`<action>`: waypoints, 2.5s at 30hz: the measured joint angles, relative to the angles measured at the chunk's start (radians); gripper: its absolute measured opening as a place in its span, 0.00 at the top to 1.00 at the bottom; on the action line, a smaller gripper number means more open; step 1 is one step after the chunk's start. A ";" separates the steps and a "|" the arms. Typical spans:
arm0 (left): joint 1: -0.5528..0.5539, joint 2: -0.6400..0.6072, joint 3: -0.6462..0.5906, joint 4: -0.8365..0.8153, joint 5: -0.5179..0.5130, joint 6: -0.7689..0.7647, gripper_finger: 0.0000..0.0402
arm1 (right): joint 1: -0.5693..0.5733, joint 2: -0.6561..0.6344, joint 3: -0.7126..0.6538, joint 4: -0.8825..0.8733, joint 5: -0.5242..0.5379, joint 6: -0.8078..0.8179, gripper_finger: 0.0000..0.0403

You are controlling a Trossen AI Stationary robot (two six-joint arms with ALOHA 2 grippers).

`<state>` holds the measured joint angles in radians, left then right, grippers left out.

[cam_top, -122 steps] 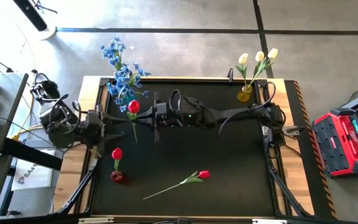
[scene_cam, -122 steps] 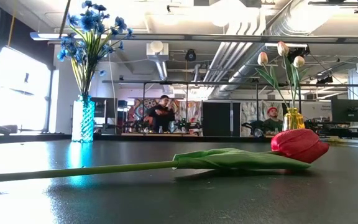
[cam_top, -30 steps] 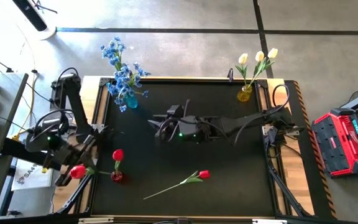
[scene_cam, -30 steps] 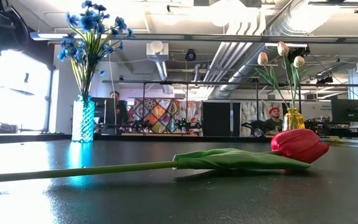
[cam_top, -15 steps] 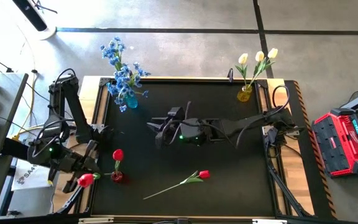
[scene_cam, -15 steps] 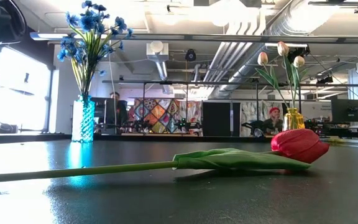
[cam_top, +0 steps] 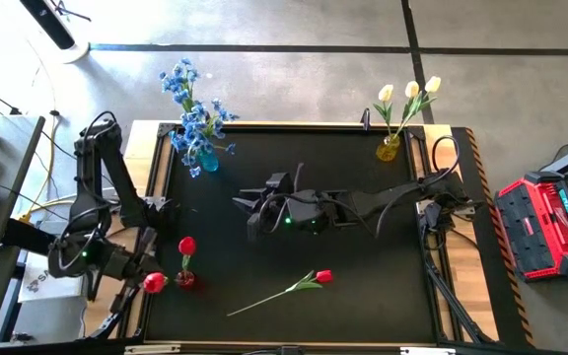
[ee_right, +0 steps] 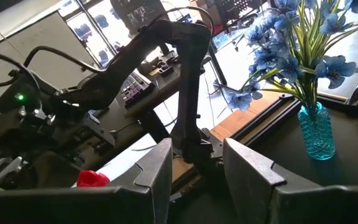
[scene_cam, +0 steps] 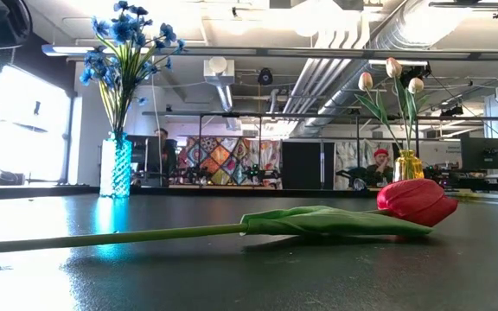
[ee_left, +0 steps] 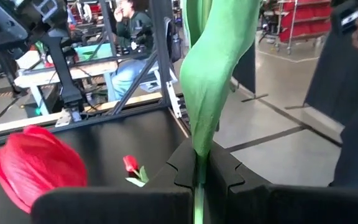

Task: Sort flowers into vase by color
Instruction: Put the top red flower into the red vase, then put the red flower into the red vase

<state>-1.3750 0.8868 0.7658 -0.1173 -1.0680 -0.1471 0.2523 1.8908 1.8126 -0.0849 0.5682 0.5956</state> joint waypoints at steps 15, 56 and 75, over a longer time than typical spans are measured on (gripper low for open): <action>-0.069 0.063 0.000 -0.278 -0.213 -0.347 1.00 | 0.019 0.000 0.000 -0.001 0.000 -0.020 0.68; -0.085 -0.091 0.000 -0.673 0.298 -1.180 0.60 | 0.180 0.212 -0.030 -0.555 -0.363 0.007 0.60; -0.086 -0.100 0.001 -0.720 0.901 -1.326 0.58 | 0.189 0.313 -0.030 -0.781 -0.550 -0.304 0.60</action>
<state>-1.4608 0.7865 0.7670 -0.8368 -0.1672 -1.4731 0.4412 2.2041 1.7824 -0.8655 0.0185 0.2913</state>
